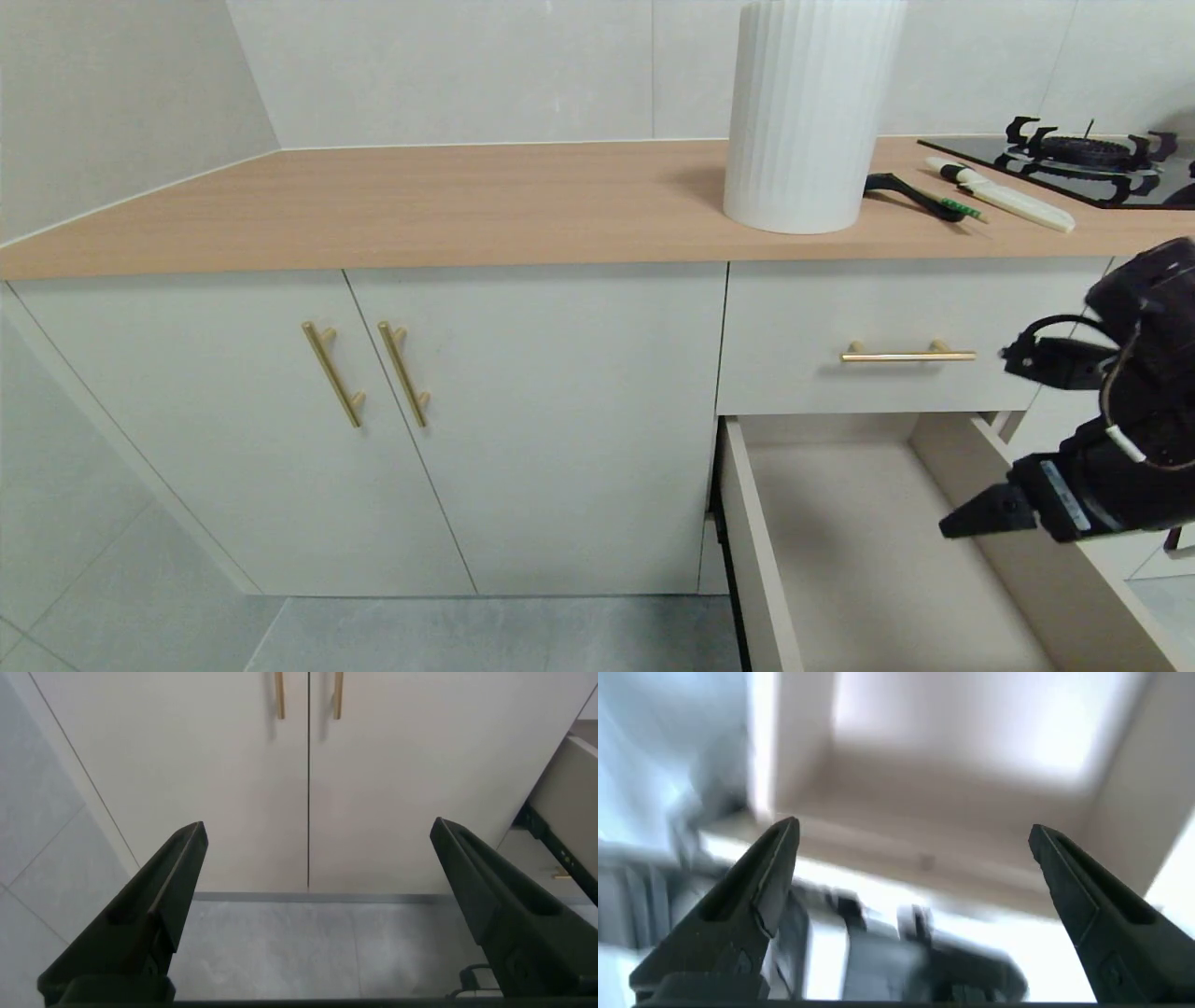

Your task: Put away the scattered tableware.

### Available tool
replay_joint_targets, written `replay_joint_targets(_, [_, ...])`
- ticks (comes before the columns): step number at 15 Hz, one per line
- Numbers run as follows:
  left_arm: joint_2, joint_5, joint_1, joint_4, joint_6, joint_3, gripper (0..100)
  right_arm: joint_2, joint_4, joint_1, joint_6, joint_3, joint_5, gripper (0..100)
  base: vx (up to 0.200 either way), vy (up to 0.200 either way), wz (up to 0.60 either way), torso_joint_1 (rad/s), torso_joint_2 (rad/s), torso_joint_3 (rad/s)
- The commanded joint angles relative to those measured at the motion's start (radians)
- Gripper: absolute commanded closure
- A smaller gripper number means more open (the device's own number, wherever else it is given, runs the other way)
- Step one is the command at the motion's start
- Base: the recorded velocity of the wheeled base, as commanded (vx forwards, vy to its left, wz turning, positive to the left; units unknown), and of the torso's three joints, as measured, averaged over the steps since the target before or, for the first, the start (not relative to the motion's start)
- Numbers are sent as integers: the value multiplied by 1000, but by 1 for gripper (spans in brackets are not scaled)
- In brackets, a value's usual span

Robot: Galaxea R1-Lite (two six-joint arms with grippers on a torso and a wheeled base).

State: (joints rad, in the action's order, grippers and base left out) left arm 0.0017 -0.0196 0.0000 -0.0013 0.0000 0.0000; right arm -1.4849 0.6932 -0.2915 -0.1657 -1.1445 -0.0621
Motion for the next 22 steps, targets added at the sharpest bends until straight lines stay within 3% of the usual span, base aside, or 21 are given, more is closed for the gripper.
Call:
replay_joint_targets(1, [1, 0, 0, 0, 0, 0, 0, 72, -38, 46, 0, 0, -1, 0, 0, 0, 0, 0, 0, 0])
replay_joint_targets(6, [1, 0, 0, 0, 0, 0, 0, 104, -46, 61, 14, 9, 2, 0, 0, 0, 0, 11, -43, -28])
replay_joint_targets(12, [1, 0, 0, 0, 0, 0, 0, 117, -47, 61, 37, 17, 4, 0, 0, 0, 0, 102, -387, -256])
replay_joint_targets(22, [1, 0, 0, 0, 0, 0, 0, 104, -67, 64, 37, 17, 4, 0, 0, 0, 0, 228, -476, -275])
